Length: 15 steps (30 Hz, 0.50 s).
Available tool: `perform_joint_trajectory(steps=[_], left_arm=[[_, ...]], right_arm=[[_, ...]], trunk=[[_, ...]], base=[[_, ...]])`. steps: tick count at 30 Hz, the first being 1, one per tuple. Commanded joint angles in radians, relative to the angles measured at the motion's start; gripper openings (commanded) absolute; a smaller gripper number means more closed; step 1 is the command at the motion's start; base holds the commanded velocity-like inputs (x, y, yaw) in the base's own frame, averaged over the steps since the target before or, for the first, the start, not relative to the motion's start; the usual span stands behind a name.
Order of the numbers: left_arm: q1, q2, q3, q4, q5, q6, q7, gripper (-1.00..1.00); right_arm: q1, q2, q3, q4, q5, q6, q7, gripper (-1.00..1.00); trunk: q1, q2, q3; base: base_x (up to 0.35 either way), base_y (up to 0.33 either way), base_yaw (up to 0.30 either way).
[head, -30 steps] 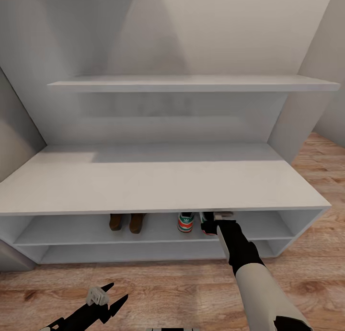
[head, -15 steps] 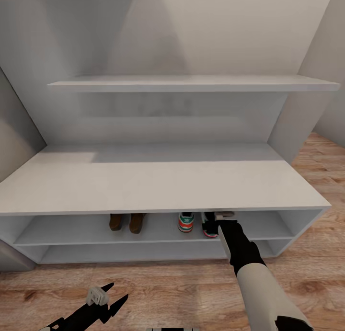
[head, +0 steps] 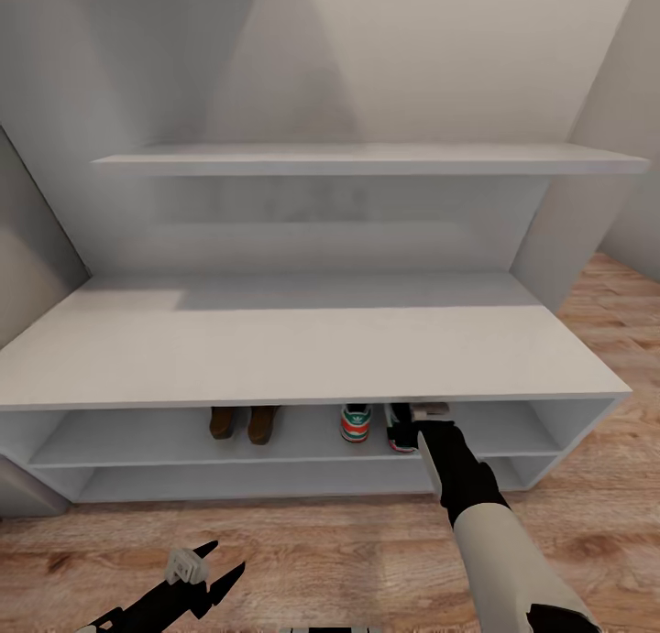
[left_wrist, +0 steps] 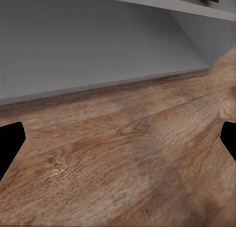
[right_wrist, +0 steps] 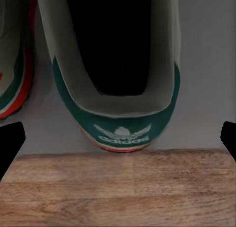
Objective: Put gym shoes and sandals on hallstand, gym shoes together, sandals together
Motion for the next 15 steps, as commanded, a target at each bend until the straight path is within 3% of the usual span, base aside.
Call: perform_joint_trajectory(steps=[1, 15], left_arm=[[-0.001, 0.0, 0.001, 0.001, 0.002, -0.004, -0.004, 1.0], [-0.001, 0.001, 0.001, 0.0, 0.002, -0.004, -0.004, 1.0]], right_arm=[[0.0, 0.001, -0.003, -0.001, 0.004, 0.004, 0.001, 1.0], [0.0, 0.001, -0.003, 0.001, 0.004, 0.004, 0.001, 1.0]], trunk=[[0.0, 0.0, -0.001], [0.0, 0.0, -0.001]], base=[[-0.154, 0.0, 0.0], [-0.286, 0.0, 0.0]])
